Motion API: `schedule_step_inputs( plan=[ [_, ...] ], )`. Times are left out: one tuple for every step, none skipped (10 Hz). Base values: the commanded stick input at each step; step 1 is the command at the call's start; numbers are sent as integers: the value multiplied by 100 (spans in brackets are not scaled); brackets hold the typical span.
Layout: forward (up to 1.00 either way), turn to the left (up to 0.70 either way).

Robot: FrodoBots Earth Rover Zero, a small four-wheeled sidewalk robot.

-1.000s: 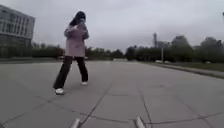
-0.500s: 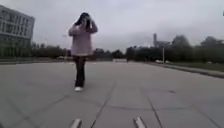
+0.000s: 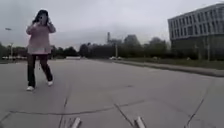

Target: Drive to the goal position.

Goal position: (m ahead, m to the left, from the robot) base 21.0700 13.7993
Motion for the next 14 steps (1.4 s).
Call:
schedule_step_inputs(
  plan=[
    [100,6],
    [100,6],
    [88,5],
    [0,0],
    [0,0],
    [0,0],
    [0,0],
    [0,0],
    [0,0],
    [0,0],
    [0,0],
    [0,0],
    [37,2],
    [100,12]
  ],
)
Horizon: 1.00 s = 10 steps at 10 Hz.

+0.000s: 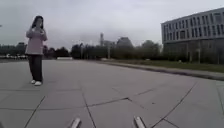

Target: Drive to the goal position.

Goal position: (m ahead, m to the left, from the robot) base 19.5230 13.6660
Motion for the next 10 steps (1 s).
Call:
schedule_step_inputs(
  plan=[
    [100,46],
    [100,46],
    [100,46],
    [100,46],
    [100,46],
    [100,46],
    [100,6],
    [100,6],
    [100,6],
    [100,6]
  ],
)
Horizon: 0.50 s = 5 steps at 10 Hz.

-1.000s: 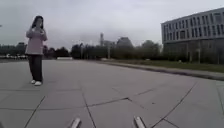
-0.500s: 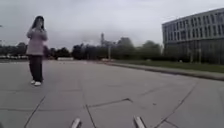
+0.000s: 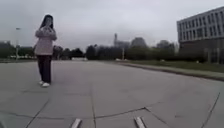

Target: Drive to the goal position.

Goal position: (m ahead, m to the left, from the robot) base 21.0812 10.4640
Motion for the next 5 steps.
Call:
schedule_step_inputs(
  plan=[
    [100,6],
    [100,6],
    [100,6],
    [100,6],
    [100,6]
  ],
)
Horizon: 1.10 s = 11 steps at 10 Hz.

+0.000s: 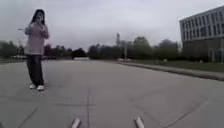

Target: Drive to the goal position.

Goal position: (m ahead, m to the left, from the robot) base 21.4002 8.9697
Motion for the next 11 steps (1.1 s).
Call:
schedule_step_inputs(
  plan=[
    [100,6],
    [100,6],
    [100,6],
    [100,6],
    [100,6],
    [100,6],
    [100,6],
    [100,6],
    [100,6],
    [100,6],
    [100,6]
  ],
)
